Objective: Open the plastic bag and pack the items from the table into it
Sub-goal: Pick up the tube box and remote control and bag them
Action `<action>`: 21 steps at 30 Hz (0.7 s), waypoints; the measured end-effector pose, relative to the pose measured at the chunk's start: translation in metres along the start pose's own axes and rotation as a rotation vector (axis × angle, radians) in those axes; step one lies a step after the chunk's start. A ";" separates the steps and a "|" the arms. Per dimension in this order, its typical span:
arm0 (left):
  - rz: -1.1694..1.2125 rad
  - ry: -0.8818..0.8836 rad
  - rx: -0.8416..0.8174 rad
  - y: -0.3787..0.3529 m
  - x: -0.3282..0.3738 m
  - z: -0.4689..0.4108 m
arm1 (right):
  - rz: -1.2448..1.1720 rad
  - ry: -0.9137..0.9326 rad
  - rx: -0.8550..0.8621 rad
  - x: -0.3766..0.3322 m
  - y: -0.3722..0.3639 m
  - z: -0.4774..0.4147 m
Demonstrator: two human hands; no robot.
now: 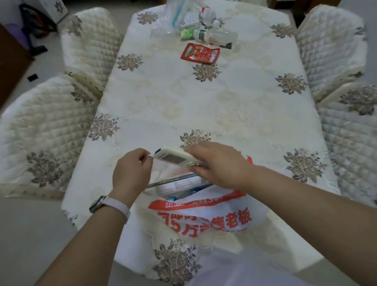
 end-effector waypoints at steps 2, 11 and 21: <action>0.116 0.053 0.034 0.009 -0.001 -0.008 | 0.109 0.087 -0.061 -0.003 -0.006 -0.005; 0.246 0.001 0.003 0.013 -0.001 -0.021 | 0.238 -0.087 -0.277 0.015 -0.042 -0.034; 0.287 0.000 -0.129 -0.008 -0.022 -0.015 | 0.154 -0.247 -0.240 0.019 -0.064 -0.035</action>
Point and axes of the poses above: each hand's wrist, its own z-axis away from the middle knuckle, its own y-axis out of the back of the hand, x = y × z, the point moved 7 cm from there along -z, towards the middle knuckle, and after that the axes turned 12 degrees about x, right-handed, at the moved point
